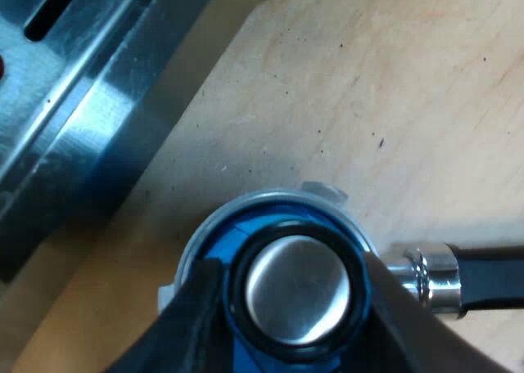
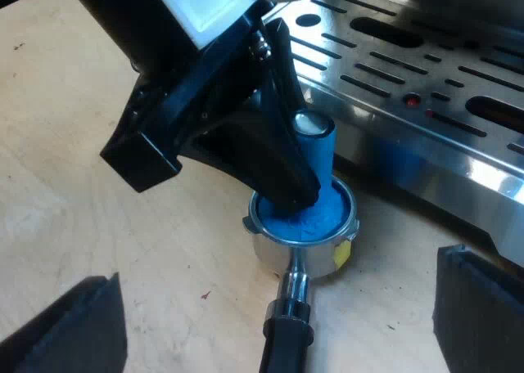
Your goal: Grind coffee beans and then tamp
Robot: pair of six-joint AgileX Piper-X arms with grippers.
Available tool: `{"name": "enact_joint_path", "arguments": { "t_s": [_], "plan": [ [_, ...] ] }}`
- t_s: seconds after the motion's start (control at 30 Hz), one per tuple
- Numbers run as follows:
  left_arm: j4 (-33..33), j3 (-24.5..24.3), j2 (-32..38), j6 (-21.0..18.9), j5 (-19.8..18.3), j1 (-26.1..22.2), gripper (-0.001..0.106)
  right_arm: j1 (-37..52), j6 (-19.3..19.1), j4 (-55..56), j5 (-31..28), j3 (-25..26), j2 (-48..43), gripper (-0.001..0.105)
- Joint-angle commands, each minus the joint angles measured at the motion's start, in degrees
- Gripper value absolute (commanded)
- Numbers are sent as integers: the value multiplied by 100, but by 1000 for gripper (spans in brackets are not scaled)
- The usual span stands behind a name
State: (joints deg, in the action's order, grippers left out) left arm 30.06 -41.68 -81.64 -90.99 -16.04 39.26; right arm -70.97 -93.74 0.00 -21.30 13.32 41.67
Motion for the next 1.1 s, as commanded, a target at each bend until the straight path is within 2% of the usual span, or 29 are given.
{"name": "enact_joint_path", "arguments": {
  "t_s": [0.03,0.13,0.33,0.67,1.0,1.1],
  "plan": [
    [534,237,-106,-30,275,38,0,13,4,0,-31,11,-40,77],
    [527,180,126,-30,392,38,0,13,4,0,-31,11,-40,77],
    [527,-7,507,-30,391,38,0,13,4,0,-31,11,-40,77],
    [611,-285,817,-37,438,38,0,13,4,-84,-31,11,-40,77],
    [874,-285,1335,-37,526,38,0,13,-123,-264,-31,11,-40,77],
    [997,-285,1526,-37,650,38,0,13,-170,-265,268,11,-40,77]
  ]
}}
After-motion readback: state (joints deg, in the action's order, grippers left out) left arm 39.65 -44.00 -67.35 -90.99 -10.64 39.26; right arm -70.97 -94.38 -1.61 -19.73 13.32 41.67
